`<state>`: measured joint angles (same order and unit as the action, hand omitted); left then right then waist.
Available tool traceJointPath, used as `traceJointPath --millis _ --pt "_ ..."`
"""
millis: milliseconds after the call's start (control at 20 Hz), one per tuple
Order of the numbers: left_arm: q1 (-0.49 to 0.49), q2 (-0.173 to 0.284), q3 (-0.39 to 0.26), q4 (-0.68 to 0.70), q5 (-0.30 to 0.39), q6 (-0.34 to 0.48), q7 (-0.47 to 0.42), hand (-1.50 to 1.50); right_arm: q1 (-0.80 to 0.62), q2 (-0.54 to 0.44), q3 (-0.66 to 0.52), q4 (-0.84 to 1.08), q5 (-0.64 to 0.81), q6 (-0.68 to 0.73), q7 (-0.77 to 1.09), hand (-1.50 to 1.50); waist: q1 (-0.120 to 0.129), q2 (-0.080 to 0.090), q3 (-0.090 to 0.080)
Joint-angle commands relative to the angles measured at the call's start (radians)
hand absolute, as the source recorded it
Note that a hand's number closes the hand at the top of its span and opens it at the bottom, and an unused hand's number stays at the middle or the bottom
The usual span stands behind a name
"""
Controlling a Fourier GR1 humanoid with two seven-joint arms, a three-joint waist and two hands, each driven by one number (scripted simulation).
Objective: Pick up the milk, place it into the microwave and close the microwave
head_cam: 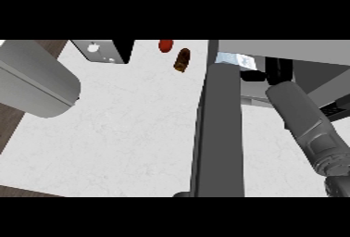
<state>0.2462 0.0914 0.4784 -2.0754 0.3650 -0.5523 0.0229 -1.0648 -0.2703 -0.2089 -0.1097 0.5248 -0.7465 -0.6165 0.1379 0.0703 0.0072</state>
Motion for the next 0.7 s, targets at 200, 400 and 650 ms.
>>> traceJointPath --millis 200,400,650 --pt "-0.006 -0.006 -0.074 0.049 -0.023 -0.069 -0.018 -1.5 0.003 0.039 -0.067 -0.012 -0.075 0.178 -0.091 -1.5 -0.021 -0.01 -0.001" --pt "-0.002 -0.009 -0.105 0.027 -0.008 -0.099 -0.017 -1.5 0.031 0.041 -0.121 -0.028 -0.136 0.287 -0.166 -1.5 -0.043 -0.026 -0.001" --pt "-0.051 -0.012 -0.127 0.048 -0.014 -0.086 -0.008 -1.5 0.05 0.05 -0.171 -0.022 -0.191 0.394 -0.208 -1.5 -0.057 -0.027 -0.002"
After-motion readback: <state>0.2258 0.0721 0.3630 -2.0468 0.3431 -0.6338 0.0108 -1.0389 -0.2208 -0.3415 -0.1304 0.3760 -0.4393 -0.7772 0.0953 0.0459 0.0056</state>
